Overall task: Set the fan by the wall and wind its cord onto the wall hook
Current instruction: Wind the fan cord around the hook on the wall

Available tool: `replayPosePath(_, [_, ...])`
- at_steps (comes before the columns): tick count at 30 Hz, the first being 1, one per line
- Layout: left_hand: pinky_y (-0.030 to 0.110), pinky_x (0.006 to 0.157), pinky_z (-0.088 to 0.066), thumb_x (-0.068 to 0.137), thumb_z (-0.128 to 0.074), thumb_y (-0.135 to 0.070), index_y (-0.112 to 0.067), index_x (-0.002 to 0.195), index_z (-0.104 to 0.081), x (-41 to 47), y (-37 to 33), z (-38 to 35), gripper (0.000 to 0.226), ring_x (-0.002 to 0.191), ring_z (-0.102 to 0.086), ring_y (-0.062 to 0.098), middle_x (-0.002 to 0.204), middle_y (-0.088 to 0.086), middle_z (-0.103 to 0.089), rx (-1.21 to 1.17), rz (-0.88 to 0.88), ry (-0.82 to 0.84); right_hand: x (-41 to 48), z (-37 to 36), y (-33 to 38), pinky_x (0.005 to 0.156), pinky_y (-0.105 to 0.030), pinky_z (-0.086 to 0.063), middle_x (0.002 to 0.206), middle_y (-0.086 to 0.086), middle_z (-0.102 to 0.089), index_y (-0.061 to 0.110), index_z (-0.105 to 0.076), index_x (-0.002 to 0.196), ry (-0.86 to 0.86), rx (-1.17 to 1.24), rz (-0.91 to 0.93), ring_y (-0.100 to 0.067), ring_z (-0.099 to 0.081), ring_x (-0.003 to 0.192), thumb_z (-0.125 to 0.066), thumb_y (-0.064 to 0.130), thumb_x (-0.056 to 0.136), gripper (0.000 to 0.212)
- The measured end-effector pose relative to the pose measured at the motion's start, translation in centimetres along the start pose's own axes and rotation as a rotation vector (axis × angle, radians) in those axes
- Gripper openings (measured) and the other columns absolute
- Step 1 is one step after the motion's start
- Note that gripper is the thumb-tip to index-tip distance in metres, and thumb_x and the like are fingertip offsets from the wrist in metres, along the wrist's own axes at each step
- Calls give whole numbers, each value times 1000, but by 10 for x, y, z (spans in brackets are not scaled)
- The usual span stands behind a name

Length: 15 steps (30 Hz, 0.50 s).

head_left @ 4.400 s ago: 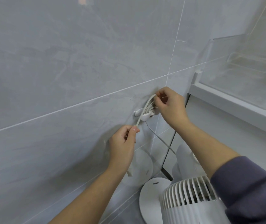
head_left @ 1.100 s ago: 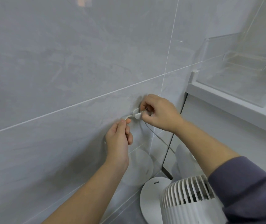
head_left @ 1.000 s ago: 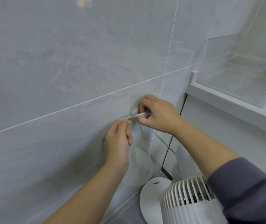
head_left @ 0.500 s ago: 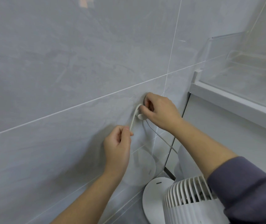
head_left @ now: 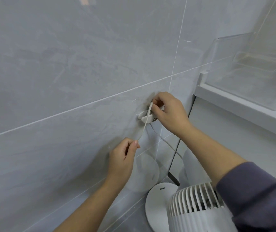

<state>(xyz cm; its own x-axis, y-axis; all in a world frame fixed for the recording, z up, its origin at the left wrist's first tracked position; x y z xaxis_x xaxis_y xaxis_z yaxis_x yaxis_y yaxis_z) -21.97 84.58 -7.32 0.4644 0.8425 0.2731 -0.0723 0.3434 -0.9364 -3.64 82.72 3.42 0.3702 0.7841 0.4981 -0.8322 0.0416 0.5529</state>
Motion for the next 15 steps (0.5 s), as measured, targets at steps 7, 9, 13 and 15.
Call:
replayPosePath(7, [32,52,-45,97,-48,-27,-29,72,-61,11,3,-3,29,51,-49,10,59,-4,-54,18,21,-2,1,4,-11,71,-38,-56,79,9,-64,22,-60,87,-9,172,-67,-13,-63,75,-58,21,87,2])
replayPosePath(9, [31,53,-45,97,-48,-28,-31,73,-62,16,0,-3,28,51,-51,10,60,-4,-56,49,12,-13,2,5,-16,69,-35,-56,78,7,-65,23,-60,87,-20,215,-95,-13,-63,72,-58,19,86,4])
replayPosePath(13, [30,54,-48,96,-49,-28,-31,79,-65,22,-5,-6,23,53,-54,9,63,-8,-60,65,17,-8,1,10,-19,61,-18,-50,84,5,-65,28,-56,89,-46,272,-81,-6,-59,66,-57,15,87,13])
replayPosePath(15, [27,58,-50,95,-49,-27,-28,85,-67,24,-7,-12,21,56,-56,6,65,-11,-61,88,12,35,1,12,-19,58,-17,-50,85,2,-64,28,-53,90,-42,297,-76,-8,-59,65,-56,13,89,15])
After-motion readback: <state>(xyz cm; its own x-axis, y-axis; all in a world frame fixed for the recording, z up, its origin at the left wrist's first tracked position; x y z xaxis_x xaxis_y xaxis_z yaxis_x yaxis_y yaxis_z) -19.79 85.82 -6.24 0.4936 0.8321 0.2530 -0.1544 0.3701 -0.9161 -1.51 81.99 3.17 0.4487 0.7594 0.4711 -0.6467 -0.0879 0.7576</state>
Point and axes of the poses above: each hand's wrist, its own x-axis towards the middle knuckle, its own z-axis out of the back of the hand, y = z × x, the point moved 10 cm from there along x, towards the middle knuckle
